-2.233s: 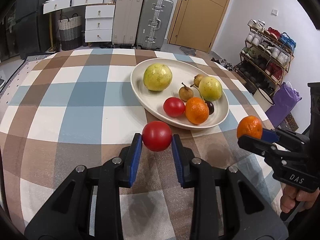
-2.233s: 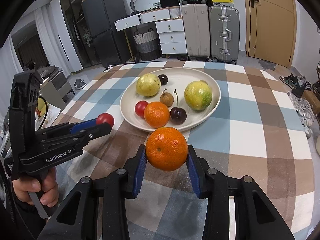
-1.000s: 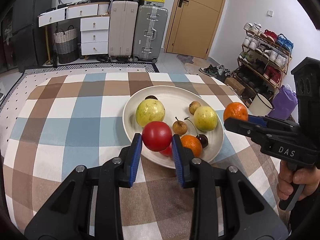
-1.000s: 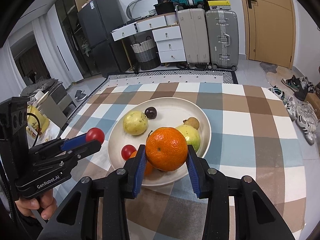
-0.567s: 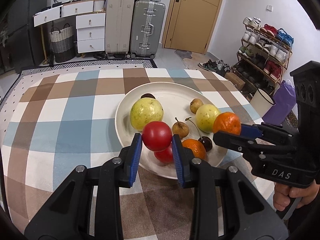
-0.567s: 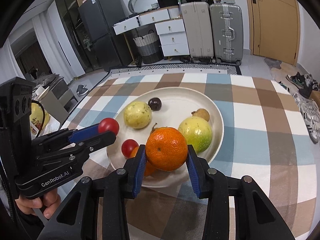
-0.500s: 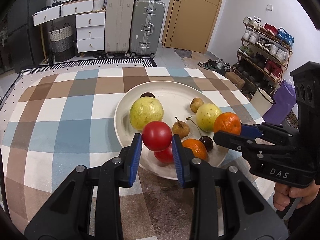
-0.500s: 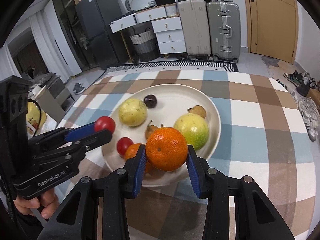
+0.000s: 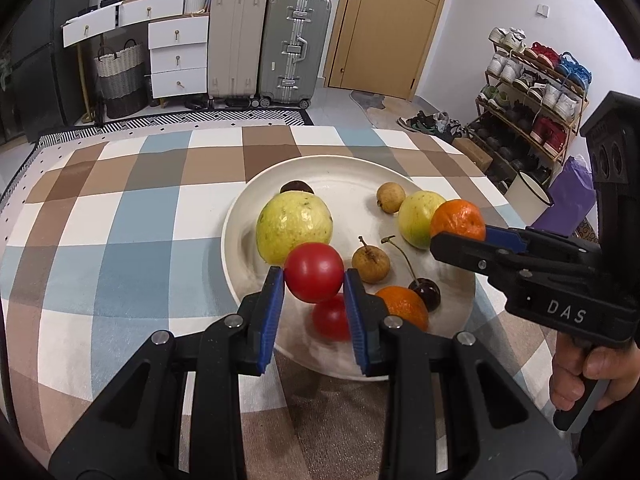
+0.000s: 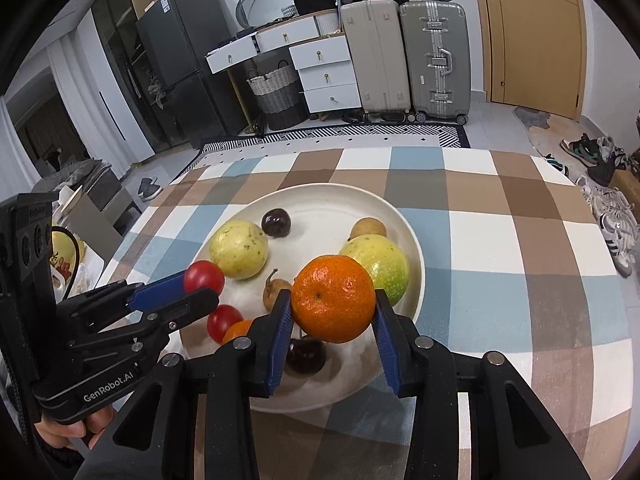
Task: Organize fruits
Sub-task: 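Lower both fruits onto the plate and open both grippers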
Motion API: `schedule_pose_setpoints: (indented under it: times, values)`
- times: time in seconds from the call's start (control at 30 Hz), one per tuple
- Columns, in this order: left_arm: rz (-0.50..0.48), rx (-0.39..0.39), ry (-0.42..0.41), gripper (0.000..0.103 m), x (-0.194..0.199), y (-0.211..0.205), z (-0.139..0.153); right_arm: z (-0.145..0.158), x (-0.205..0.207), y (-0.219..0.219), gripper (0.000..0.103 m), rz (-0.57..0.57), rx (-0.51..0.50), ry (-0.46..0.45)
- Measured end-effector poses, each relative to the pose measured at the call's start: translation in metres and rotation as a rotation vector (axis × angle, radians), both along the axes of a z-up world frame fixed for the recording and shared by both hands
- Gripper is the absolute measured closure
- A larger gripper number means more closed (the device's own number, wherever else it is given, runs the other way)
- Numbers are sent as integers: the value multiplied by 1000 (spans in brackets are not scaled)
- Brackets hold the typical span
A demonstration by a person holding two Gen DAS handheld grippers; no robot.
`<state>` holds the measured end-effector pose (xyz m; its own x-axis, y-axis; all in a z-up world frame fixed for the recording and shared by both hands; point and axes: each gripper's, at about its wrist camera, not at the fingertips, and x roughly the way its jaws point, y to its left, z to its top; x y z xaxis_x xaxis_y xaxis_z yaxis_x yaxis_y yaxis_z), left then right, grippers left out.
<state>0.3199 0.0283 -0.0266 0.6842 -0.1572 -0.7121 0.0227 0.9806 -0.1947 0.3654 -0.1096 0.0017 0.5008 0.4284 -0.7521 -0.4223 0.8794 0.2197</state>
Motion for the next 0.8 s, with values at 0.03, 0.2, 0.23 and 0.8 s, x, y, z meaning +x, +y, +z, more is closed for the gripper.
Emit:
schedule_pose_setpoints:
  times: [0.03, 0.2, 0.23, 0.8]
  values:
    - [-1, 1, 0, 75, -1, 0, 0, 0, 1, 1, 63, 2, -2, -1]
    - [-5, -6, 8, 75, 8, 0, -3, -3, 8, 9, 63, 23, -7, 4]
    - [-8, -8, 9, 75, 9, -1, -4, -4, 10, 11, 63, 24, -11, 7]
    - [7, 11, -17, 72, 1, -4, 6, 1, 6, -5, 52, 3, 9, -1]
